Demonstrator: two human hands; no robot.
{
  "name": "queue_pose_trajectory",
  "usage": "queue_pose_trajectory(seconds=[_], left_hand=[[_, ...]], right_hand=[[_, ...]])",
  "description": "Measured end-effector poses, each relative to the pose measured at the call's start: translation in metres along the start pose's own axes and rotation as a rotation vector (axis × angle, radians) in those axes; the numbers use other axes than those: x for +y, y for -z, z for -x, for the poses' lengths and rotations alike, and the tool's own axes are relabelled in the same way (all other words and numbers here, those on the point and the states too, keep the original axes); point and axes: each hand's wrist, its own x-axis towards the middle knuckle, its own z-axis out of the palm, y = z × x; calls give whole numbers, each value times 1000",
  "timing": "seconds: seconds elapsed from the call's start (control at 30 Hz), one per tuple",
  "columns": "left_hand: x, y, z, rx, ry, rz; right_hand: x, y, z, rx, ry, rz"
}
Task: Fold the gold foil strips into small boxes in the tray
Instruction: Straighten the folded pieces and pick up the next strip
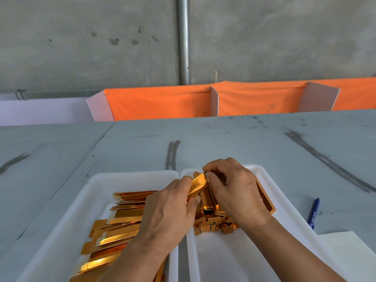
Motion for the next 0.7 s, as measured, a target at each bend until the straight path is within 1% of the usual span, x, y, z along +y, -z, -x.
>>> queue_pose_trajectory(seconds=[0.23, 0.47, 0.53, 0.7], left_hand=[[1, 2, 1, -4, -21, -24], [3, 1, 1, 4, -29, -51], [3, 1, 1, 7, -28, -55], [3, 1, 0, 24, 1, -40]], right_hand=[[0, 2, 1, -98, -42, -57], [-4, 4, 1, -90, 14, 37], [-4, 5, 1, -117, -62, -31], [-5, 7, -2, -166, -312, -357]])
